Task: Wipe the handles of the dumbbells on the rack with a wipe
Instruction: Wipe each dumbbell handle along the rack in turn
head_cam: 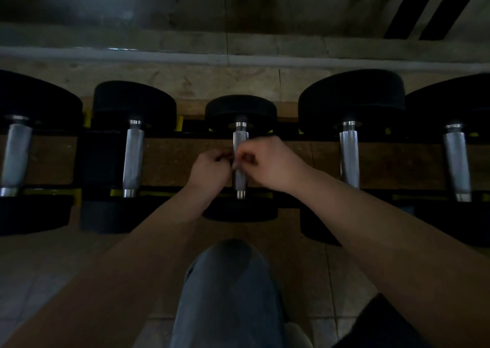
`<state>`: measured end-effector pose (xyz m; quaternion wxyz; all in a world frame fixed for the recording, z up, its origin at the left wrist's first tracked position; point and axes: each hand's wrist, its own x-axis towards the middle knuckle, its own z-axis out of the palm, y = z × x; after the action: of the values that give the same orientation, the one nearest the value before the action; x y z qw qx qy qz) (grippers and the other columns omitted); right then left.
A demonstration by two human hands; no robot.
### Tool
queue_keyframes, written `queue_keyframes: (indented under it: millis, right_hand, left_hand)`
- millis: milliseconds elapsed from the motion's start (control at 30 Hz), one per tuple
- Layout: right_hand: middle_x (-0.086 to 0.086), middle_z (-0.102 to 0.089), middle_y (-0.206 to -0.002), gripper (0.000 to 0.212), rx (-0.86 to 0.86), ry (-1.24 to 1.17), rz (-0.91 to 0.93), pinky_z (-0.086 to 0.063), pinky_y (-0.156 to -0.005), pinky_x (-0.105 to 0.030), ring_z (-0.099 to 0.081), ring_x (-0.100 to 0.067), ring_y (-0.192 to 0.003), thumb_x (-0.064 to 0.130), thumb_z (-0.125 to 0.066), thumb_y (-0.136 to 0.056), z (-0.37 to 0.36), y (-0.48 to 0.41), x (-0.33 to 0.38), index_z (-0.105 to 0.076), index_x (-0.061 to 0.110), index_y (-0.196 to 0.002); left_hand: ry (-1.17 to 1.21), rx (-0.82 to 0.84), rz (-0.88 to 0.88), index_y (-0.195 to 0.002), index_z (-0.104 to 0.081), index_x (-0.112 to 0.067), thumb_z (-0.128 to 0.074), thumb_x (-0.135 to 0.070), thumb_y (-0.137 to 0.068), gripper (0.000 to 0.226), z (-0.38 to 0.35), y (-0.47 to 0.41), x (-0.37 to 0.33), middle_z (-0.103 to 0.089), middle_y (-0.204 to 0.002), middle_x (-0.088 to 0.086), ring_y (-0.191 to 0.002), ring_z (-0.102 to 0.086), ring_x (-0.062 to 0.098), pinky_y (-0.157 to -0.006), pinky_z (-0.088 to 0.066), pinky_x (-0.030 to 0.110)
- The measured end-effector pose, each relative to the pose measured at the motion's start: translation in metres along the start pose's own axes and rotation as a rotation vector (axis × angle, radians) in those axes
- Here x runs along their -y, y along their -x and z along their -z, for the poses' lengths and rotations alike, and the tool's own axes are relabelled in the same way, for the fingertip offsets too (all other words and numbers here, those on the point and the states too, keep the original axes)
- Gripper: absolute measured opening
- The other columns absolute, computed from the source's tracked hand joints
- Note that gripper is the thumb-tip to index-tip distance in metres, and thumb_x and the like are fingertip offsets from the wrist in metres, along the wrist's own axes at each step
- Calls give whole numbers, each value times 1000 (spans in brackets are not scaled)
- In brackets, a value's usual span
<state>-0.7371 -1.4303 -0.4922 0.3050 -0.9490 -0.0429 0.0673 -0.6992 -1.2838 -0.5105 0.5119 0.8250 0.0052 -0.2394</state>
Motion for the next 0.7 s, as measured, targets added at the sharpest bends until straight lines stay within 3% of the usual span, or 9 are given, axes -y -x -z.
queue_keyframes:
  millis: [100,167,233,333,400,467,533,633,700]
  right_hand:
    - [7,-70,-98,15,-170,-29,-64,-51,-79,-23,-62,-4,-87,27,-65,-97,9,-17,-6,-75,23,-107]
    - [5,-74,-102,18,-162,29,3,-52,-79,-22,-64,-5,-86,26,-64,-98,12,-17,-5,-77,22,-109]
    - [6,-74,-101,17,32,132,117,-55,-81,-27,-66,-8,-88,25,-65,-97,13,-7,2,-78,23,-107]
    - [8,-73,-96,15,302,243,197,-56,-82,-33,-65,-9,-87,28,-67,-94,11,-1,8,-79,28,-102]
    - [9,-73,-98,16,196,218,169,-58,-83,-36,-66,-9,-89,31,-65,-95,13,-11,2,-78,34,-103]
    - [8,-74,-104,18,-21,179,126,-59,-83,-37,-68,-11,-91,32,-61,-98,16,-21,-7,-77,36,-105]
    - [6,-74,-104,21,-129,139,92,-59,-81,-35,-69,-12,-91,31,-58,-101,14,-24,-9,-77,33,-108]
    - [8,-66,-85,20,154,190,175,-55,-75,-29,-67,-15,-85,23,-61,-95,7,-15,1,-80,30,-98]
    - [12,-60,-78,15,327,235,236,-53,-73,-29,-65,-14,-83,24,-67,-92,5,-6,8,-80,29,-95]
  left_hand:
    - [26,30,50,-108,-68,-31,-52,-17,-99,23,-1,2,3,-66,-93,-10,-88,-62,10,-66,-43,20]
    - [24,13,69,-113,-70,-27,-55,-17,-97,24,-2,3,3,-65,-90,-10,-90,-58,10,-72,-42,23]
    - [7,-20,93,-118,-70,-23,-57,-14,-96,27,-3,3,3,-66,-91,-7,-87,-58,6,-76,-47,24]
    - [49,-31,139,-116,-72,-16,-57,-3,-91,31,-4,3,3,-72,-96,1,-79,-64,5,-71,-53,16]
    - [32,-77,144,-106,-75,-20,-60,-6,-88,27,-5,2,7,-74,-94,-3,-82,-66,6,-75,-54,21]
    - [42,-161,141,-101,-75,-20,-57,-8,-91,24,-6,2,9,-71,-90,-11,-82,-59,-4,-73,-44,14]
    - [81,-233,130,-95,-75,-20,-52,-4,-90,28,-7,1,10,-72,-90,-11,-89,-61,-2,-80,-39,15]
    - [43,-313,140,-77,-71,-29,-49,-2,-86,35,-7,4,7,-69,-81,-14,-96,-63,10,-83,-43,20]
    - [24,-343,121,-76,-70,-29,-46,-3,-85,37,-7,7,6,-70,-83,-12,-98,-64,13,-88,-48,24]
